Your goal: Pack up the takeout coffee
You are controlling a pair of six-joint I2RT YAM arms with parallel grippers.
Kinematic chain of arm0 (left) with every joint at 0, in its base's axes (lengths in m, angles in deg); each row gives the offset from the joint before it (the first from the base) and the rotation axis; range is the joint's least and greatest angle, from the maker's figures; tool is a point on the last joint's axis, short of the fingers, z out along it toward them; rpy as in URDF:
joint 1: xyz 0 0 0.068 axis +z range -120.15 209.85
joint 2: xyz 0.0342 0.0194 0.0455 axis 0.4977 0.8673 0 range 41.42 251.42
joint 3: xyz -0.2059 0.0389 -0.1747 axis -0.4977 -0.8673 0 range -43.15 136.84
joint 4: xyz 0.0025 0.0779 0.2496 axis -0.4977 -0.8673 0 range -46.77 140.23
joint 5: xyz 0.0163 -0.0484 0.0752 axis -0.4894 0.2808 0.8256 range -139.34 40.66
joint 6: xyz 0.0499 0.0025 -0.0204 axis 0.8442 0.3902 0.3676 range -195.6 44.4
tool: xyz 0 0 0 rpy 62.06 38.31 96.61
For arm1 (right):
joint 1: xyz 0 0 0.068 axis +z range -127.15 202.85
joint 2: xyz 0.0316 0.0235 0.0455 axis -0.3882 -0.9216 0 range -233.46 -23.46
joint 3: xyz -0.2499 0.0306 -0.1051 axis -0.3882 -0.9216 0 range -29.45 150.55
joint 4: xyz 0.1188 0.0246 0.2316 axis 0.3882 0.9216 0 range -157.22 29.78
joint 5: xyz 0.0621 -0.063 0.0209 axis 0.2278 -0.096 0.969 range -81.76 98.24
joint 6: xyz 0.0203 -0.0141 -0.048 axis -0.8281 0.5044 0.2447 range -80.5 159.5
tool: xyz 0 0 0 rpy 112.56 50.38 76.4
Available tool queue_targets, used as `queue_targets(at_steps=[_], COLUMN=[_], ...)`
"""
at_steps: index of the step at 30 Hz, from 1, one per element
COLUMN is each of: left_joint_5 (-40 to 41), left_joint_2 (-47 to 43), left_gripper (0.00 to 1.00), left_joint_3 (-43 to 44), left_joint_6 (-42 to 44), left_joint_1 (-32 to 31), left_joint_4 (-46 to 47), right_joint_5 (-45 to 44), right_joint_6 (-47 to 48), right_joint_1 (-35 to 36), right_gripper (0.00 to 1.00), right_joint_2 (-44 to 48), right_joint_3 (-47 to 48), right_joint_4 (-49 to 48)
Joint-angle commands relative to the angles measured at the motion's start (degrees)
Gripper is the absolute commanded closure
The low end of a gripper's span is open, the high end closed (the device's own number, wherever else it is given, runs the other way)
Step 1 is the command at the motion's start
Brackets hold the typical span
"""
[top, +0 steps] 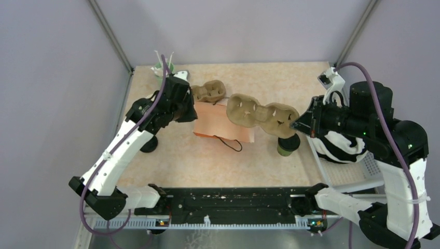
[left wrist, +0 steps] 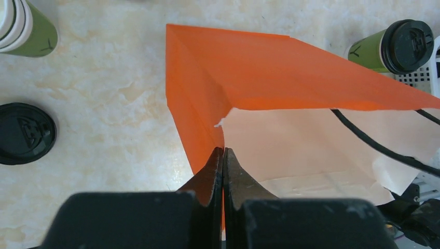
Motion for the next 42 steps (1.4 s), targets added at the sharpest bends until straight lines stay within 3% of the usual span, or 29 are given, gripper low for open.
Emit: queue_targets(at_steps=[1, 7, 14, 28, 37, 42], left_joint_5=[2.04, 2.91, 2.02, -1.93, -5.21, -7.27], left_joint_2=[-1.96, -3.24, -3.18, -4.02, -4.79, -4.54], left_gripper=[1.0, 1.0, 1.0, 1.0, 1.0, 1.0], left_joint_3=[-2.23, -4.58, -5.2, -7.1, -8.42, -8.08], left_joint_6=[2.67, 3.49, 4.14, 2.87, 2.41, 1.14], left_joint_1=[-0.29, -0.29, -0.27, -0.21, -0.28, -0.28], left_joint_4=[5.13, 5.92, 7.11, 10.12, 11.73, 11.64], right_joint_5=[1.86, -3.03, 4.88, 9.41, 7.6, 3.02], right_joint_6=[-1.63, -0.04, -0.72, -12.07, -18.43, -20.06], right_joint_1=[-0.37, -0.33, -0.34, -0.38, 0.02, 3.68], right_gripper=[1.0, 1.0, 1.0, 1.0, 1.0, 1.0], right_joint_2=[2.88, 4.49, 2.58, -4.58, -9.33, -12.89], right_joint_3=[0.08, -0.74, -2.81, -4.1, -3.72, -0.8], right_joint_4=[3.0, 9.29, 8.96, 3.26, 3.88, 4.49])
